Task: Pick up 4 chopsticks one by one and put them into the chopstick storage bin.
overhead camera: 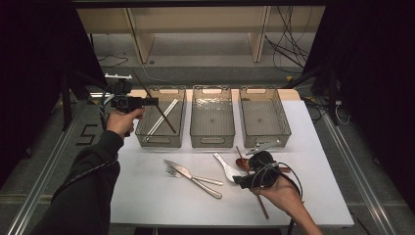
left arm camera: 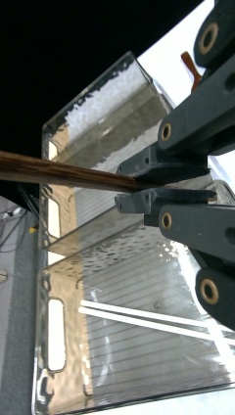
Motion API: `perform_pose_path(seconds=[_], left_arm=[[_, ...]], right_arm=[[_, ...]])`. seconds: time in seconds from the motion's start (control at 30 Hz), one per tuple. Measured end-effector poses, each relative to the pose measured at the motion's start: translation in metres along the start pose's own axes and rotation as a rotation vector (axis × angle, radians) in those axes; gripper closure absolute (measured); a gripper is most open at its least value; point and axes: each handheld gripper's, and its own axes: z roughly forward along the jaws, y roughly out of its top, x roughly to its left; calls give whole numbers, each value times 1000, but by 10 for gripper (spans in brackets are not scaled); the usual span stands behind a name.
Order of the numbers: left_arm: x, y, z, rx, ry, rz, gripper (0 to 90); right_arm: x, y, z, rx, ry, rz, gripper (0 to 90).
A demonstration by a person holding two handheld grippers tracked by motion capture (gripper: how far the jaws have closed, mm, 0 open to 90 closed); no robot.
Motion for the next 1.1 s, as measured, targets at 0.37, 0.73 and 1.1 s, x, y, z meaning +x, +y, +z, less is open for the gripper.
perform_pose_path(seconds=[0.37, 0.73, 1.1], left_arm=[[6, -7, 19, 50, 30, -8, 840], [15, -12, 37, 92, 48, -33, 840], [16, -12, 50, 139, 58, -47, 838]], right_arm=[[0, 0, -1, -16, -1, -2, 264], [0, 1, -2, -28, 11, 5, 248], [1, 0, -1, -21, 17, 0, 251]])
